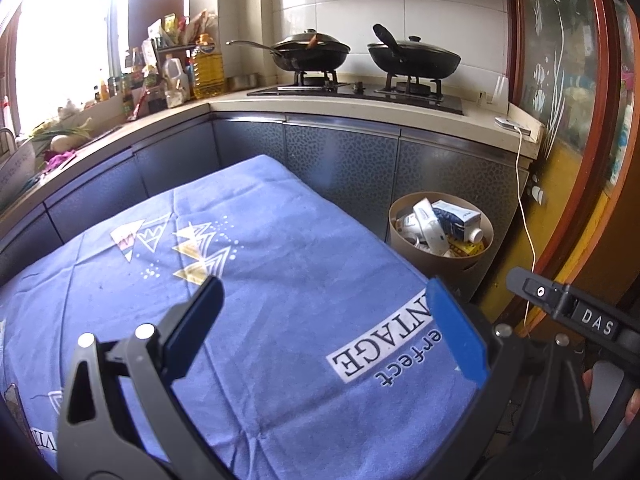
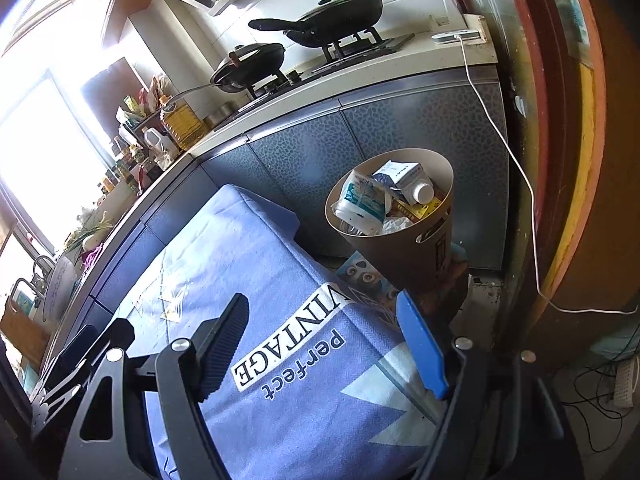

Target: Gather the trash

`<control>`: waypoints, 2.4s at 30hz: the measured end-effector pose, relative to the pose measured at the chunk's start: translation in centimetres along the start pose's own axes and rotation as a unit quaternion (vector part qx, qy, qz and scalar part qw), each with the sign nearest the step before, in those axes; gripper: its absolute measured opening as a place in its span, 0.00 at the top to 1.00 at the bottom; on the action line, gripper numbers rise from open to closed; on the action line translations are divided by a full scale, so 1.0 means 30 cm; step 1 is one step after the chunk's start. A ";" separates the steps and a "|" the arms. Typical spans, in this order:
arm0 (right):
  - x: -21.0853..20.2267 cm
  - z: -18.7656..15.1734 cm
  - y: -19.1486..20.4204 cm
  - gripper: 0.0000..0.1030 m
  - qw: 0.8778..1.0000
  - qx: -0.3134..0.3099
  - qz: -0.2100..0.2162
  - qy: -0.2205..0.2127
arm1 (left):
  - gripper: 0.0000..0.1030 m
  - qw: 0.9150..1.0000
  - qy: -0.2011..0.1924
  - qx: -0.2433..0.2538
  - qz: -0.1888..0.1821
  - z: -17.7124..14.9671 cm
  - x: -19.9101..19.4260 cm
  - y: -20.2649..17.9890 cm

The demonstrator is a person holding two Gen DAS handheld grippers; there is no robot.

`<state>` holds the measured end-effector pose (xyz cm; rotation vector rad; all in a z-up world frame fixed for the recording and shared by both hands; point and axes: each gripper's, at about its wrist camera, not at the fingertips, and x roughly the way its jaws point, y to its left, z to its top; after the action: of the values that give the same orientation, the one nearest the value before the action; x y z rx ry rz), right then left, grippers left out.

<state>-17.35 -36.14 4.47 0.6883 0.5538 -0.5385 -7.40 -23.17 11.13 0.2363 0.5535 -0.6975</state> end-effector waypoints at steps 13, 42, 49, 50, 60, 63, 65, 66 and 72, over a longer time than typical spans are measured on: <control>0.001 -0.012 0.003 0.26 1.000 -0.006 -0.007 0.004 | 0.06 1.000 0.002 0.006 0.005 -0.014 0.005 -0.013; 0.002 -0.028 0.045 0.26 0.998 -0.057 -0.037 -0.010 | 0.06 1.000 -0.013 -0.008 0.025 -0.007 -0.019 0.025; 0.001 -0.027 0.041 0.26 0.998 -0.053 -0.035 -0.009 | 0.06 1.000 -0.017 -0.007 0.022 -0.004 -0.031 0.019; 0.000 -0.027 0.042 0.26 0.998 -0.053 -0.035 -0.009 | 0.06 1.000 -0.017 -0.007 0.021 -0.003 -0.031 0.019; 0.002 -0.032 0.041 0.26 0.998 -0.055 -0.035 -0.010 | 0.06 0.999 -0.024 -0.003 0.025 -0.003 -0.043 0.010; 0.002 -0.032 0.041 0.26 0.998 -0.055 -0.034 -0.009 | 0.06 0.999 -0.025 -0.004 0.026 -0.004 -0.046 0.008; 0.002 -0.032 0.041 0.26 0.998 -0.055 -0.034 -0.009 | 0.06 0.999 -0.024 -0.002 0.026 -0.005 -0.047 0.005; 0.002 -0.034 0.042 0.26 0.998 -0.054 -0.034 -0.009 | 0.06 0.999 -0.021 -0.001 0.026 -0.006 -0.045 0.003; 0.006 -0.042 0.041 0.26 0.998 -0.052 -0.033 -0.005 | 0.06 1.000 -0.018 0.000 0.025 -0.009 -0.040 -0.002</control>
<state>-16.84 -34.50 4.07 0.5701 0.5928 -0.5703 -8.30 -22.45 11.59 0.2375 0.5120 -0.6514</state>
